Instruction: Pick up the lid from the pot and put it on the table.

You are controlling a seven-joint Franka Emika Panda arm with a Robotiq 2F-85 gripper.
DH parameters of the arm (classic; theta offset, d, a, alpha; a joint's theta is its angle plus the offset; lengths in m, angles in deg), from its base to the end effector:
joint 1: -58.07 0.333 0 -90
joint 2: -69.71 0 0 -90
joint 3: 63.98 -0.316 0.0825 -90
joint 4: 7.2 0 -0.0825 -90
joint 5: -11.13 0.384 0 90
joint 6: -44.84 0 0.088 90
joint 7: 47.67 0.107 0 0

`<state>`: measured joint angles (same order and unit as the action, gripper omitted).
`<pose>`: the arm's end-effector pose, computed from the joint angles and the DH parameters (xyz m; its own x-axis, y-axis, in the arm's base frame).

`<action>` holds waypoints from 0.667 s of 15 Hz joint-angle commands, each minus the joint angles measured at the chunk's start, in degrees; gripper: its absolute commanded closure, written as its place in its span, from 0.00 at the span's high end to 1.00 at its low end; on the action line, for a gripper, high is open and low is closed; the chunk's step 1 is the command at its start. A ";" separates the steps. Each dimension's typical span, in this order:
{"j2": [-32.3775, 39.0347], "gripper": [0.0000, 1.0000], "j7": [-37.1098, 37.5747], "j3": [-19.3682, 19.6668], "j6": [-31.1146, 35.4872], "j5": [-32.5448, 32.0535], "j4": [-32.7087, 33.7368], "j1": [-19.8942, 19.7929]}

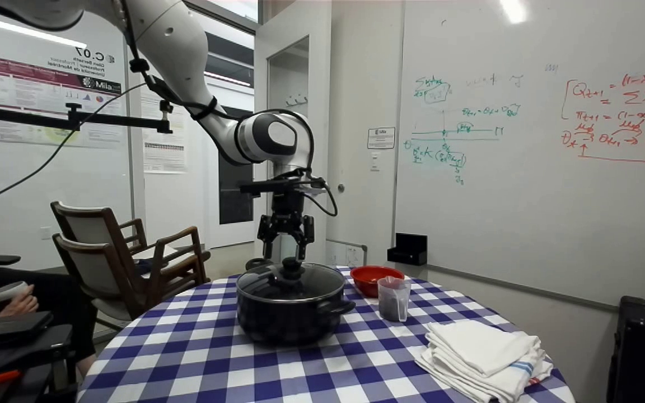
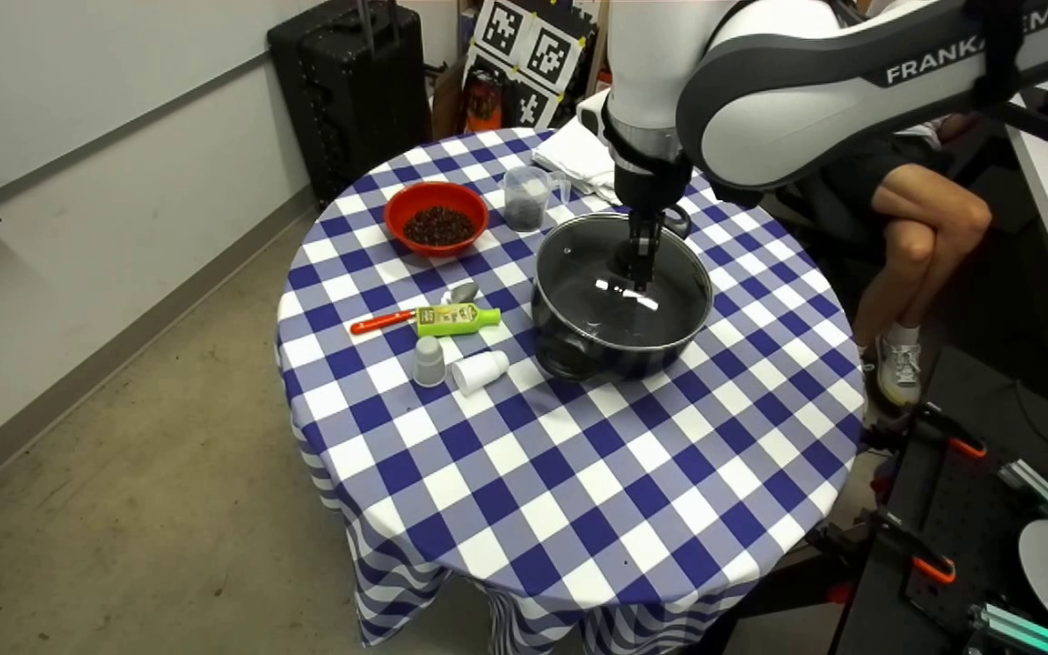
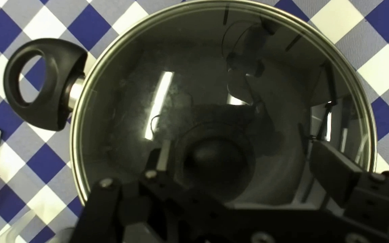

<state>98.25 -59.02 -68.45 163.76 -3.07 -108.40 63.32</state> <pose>0.6323 0.0919 0.2691 0.8610 0.4587 -0.2195 0.4893 -0.8650 0.1116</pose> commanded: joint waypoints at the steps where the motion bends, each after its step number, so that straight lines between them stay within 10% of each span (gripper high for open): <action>1: 1.62 1.00 -0.55 0.53 -1.12 -0.77 3.42 0.43; 10: 6.68 1.00 0.08 1.44 -4.40 -0.25 9.77 0.38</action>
<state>102.23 -58.99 -67.52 161.96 -3.07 -102.78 63.28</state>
